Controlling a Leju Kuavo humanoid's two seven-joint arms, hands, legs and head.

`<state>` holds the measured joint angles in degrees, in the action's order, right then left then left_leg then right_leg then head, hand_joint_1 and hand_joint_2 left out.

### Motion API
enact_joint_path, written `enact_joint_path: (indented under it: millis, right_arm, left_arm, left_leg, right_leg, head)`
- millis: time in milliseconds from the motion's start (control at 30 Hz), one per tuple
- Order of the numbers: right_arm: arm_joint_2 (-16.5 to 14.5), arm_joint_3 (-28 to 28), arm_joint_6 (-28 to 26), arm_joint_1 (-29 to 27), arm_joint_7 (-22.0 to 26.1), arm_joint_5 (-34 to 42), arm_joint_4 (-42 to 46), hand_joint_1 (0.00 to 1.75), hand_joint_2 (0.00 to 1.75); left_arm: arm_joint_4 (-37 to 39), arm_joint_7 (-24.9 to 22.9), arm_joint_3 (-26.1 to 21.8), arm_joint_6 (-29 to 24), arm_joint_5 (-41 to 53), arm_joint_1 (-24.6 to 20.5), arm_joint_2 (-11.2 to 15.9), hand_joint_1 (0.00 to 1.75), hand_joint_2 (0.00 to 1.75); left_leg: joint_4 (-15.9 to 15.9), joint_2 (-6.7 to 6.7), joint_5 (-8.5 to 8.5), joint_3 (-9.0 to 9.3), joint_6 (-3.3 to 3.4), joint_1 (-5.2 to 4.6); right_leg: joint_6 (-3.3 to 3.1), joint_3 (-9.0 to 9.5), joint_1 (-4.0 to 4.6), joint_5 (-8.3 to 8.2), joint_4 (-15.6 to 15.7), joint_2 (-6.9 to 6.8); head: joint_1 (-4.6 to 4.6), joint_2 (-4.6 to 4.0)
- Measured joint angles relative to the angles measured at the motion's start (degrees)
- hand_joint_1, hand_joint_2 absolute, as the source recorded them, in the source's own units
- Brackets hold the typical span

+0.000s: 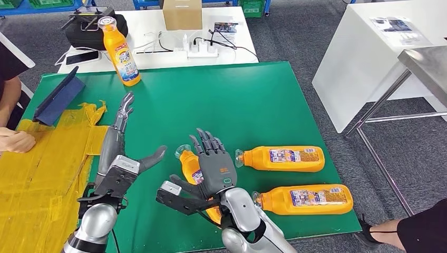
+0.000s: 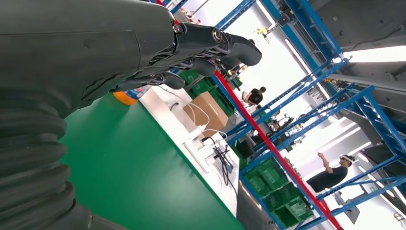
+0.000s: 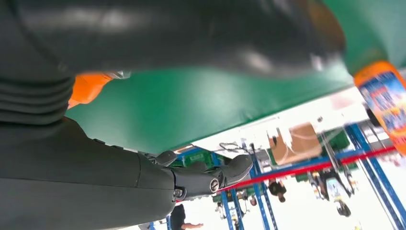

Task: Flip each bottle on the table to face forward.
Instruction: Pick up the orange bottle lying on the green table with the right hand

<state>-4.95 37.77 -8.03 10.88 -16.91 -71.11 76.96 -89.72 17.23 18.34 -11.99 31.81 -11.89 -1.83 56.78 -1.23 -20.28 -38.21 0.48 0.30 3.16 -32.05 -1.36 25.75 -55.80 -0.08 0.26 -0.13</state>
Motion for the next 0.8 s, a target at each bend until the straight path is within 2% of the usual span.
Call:
enact_joint_path:
  millis: [367, 500, 800]
  right_arm:
    - [0.3, 0.3, 4.0, 4.6, -3.2, -1.6, -10.8, 0.0, 0.0]
    - [0.2, 1.6, 4.8, 6.0, -3.7, -4.7, -15.4, 0.0, 1.75]
    - [-0.2, 6.1, 6.1, 8.0, -3.6, -10.8, -21.6, 0.0, 1.75]
  left_arm:
    - [0.7, -0.1, 0.0, 1.2, -0.6, -0.7, -1.7, 0.0, 1.75]
    - [1.5, -0.1, 0.0, 1.2, -1.7, -1.2, -2.3, 0.0, 1.75]
    - [3.2, 0.1, -0.1, 0.9, -2.5, -1.6, -3.1, 0.0, 1.75]
  left_leg:
    - [0.0, 0.01, 0.0, -0.02, 0.0, 0.0]
    - [0.0, 0.01, 0.0, -0.02, 0.0, 0.0]
    - [0.0, 0.01, 0.0, -0.05, 0.0, 0.0]
  right_leg:
    - [0.0, -0.03, 0.0, 0.0, 0.0, 0.0]
    - [0.01, -0.03, 0.0, 0.0, 0.0, 0.0]
    - [0.01, -0.06, 0.0, 0.0, 0.0, 0.0]
  head:
    - [-0.01, 0.0]
    - [-0.01, 0.0]
    - [-0.01, 0.0]
